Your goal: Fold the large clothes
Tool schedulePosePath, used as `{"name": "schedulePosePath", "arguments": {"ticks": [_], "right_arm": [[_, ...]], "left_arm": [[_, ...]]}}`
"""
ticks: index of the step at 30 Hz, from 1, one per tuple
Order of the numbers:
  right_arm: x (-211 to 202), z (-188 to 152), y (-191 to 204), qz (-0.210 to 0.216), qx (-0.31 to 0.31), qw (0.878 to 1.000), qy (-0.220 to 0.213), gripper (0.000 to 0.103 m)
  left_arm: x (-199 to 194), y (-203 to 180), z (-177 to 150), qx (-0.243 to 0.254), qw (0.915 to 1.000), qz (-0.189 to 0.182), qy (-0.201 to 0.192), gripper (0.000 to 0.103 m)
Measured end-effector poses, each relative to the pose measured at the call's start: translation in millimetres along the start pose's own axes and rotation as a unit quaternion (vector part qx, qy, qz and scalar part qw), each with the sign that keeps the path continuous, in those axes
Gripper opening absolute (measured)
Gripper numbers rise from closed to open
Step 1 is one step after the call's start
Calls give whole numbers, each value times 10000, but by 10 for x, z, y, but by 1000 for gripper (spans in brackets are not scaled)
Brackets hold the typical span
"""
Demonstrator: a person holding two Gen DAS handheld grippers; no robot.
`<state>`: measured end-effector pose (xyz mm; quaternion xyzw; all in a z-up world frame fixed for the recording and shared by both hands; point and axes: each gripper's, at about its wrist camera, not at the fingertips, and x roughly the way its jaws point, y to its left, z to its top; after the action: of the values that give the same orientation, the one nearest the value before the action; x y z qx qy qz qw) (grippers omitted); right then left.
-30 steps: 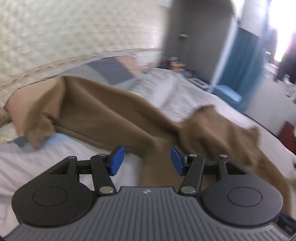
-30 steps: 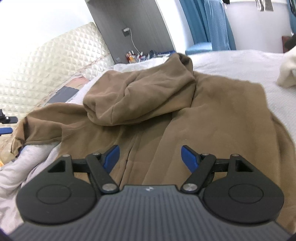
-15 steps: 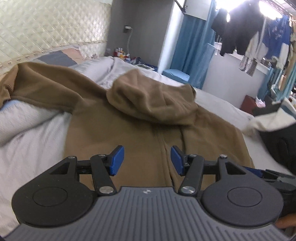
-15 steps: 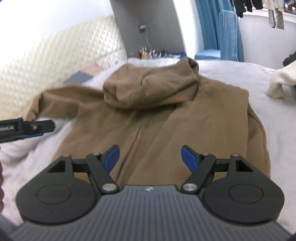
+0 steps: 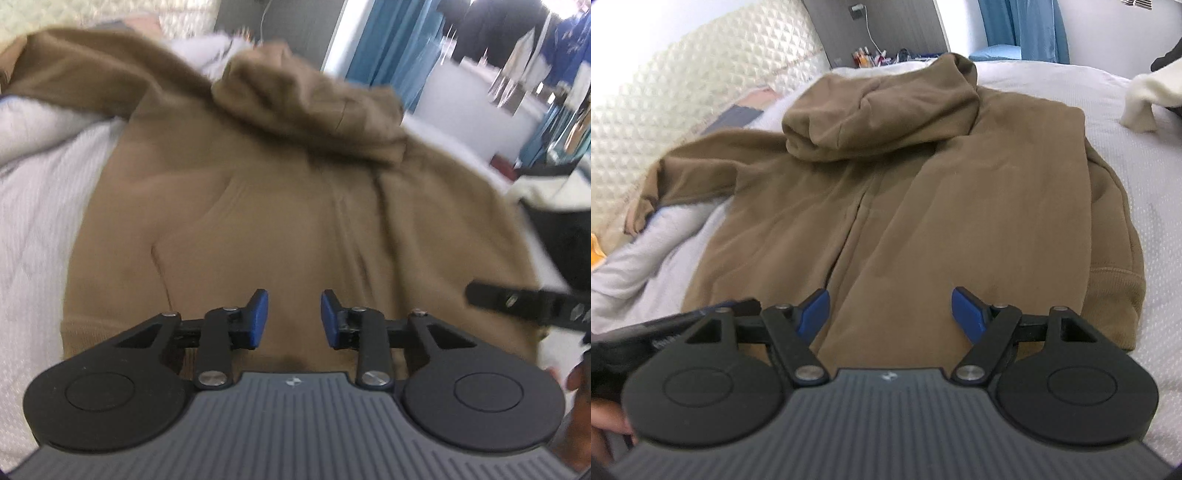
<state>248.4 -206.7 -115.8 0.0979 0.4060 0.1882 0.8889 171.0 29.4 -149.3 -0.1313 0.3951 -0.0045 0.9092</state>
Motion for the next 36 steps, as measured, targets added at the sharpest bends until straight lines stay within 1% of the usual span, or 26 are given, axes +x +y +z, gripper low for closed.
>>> {"name": "schedulePosePath", "arguments": {"ticks": [1, 3, 5, 8, 9, 11, 15, 16, 18, 19, 20, 21, 22, 23, 24, 25, 26, 29, 32, 36], "right_arm": [[34, 1, 22, -6, -46, 10000, 32, 75], [85, -8, 61, -23, -148, 9998, 102, 75], [140, -14, 118, -2, -314, 9993, 193, 76], [208, -46, 205, 224, -570, 9974, 386, 76], [229, -64, 245, 211, -685, 9964, 446, 78], [265, -98, 340, 53, -949, 9942, 495, 82], [378, -211, 496, -300, -1513, 9864, 560, 84], [405, -237, 521, -345, -1625, 9843, 597, 85], [413, -255, 532, -370, -1745, 9816, 681, 83], [414, -240, 524, -359, -1728, 9817, 718, 75], [396, -230, 510, -394, -1685, 9821, 744, 53], [384, -229, 495, -537, -1694, 9810, 778, 50], [357, -228, 473, -497, -1635, 9822, 778, 44], [332, -215, 454, -486, -1590, 9830, 779, 36], [292, -206, 449, -537, -1613, 9827, 736, 32], [255, -194, 447, -588, -1627, 9825, 685, 24], [209, -169, 432, -611, -1583, 9835, 630, 20], [10, -17, 317, -647, -1298, 9886, 407, 15], [-311, 182, 159, -688, -1119, 9913, 23, 14], [-800, 520, -266, -776, -576, 9940, -519, 13]], "left_arm": [[79, 32, -21, -32, 9999, 19, 121, 34], [203, 15, -71, 114, 9995, 141, 240, 34], [235, -31, -71, 257, 9991, 235, 224, 34], [231, -17, -38, 216, 9994, 199, 204, 34], [222, -11, -19, 197, 9994, 179, 204, 34], [199, 22, -5, 107, 9997, 110, 183, 34], [127, 34, 33, -92, 9999, 32, 70, 34], [114, 43, 36, -131, 9999, 34, 56, 34], [98, 57, 35, -220, 9997, 36, 49, 34], [92, 64, 35, -251, 9997, 35, 46, 34], [83, 71, 34, -266, 9996, 36, 34, 34], [75, 74, 27, -270, 9996, 43, 17, 34], [62, 70, 11, -280, 9996, 67, 4, 34], [57, 76, 11, -299, 9995, 81, -1, 34], [60, 82, 14, -317, 9995, 77, -9, 34], [48, 87, 14, -338, 9994, 63, -35, 34], [36, 92, 9, -358, 9993, 65, -57, 34], [7, 105, 3, -396, 9991, 34, -114, 34], [-21, 129, -8, -447, 9989, 28, -169, 34], [-27, 149, 0, -565, 9982, -22, -204, 34]]}}
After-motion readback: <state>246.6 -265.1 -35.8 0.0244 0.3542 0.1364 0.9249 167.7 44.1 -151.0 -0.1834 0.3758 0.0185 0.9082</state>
